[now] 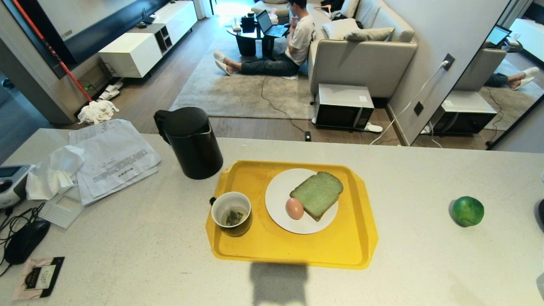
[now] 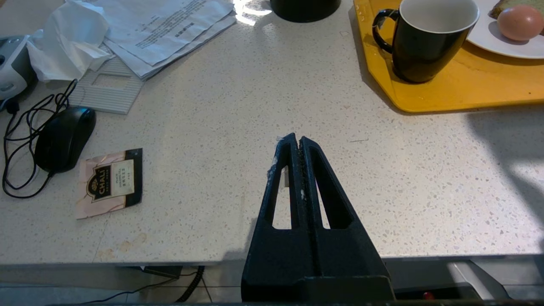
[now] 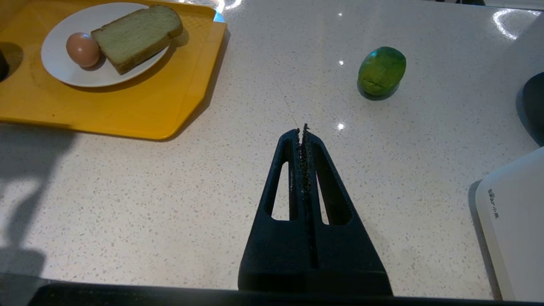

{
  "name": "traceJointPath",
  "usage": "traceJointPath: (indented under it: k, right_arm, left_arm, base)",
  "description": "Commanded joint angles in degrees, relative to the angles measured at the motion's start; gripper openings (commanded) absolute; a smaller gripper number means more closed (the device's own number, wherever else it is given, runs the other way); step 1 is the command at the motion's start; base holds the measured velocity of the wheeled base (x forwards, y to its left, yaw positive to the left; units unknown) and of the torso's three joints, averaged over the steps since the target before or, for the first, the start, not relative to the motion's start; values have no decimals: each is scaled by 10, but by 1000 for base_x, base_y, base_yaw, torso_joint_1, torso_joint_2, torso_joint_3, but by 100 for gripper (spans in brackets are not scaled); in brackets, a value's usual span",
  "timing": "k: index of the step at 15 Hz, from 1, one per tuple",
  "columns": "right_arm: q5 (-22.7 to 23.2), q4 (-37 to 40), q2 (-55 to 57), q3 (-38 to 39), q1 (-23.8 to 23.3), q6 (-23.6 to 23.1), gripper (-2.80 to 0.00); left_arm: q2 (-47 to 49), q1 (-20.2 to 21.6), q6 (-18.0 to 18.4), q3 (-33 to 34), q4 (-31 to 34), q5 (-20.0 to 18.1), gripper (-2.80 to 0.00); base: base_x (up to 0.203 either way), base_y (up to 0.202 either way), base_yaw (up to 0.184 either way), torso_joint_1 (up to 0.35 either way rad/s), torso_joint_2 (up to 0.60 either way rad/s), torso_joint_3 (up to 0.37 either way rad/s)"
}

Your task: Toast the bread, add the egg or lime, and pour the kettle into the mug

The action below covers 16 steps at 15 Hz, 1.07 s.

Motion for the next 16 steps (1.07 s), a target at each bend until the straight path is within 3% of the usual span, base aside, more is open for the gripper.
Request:
traceJointPath:
  k: [1, 16]
  right_arm:
    - [0, 0, 0, 1, 0, 0, -280]
    - [-1, 0, 0, 1, 0, 1, -280]
  left_arm:
    - [0, 0, 0, 0, 0, 0, -280]
    - [0, 0, 0, 0, 0, 0, -280]
  base:
    - [0, 0, 0, -69, 139, 62]
    - [0, 0, 0, -42, 85, 41]
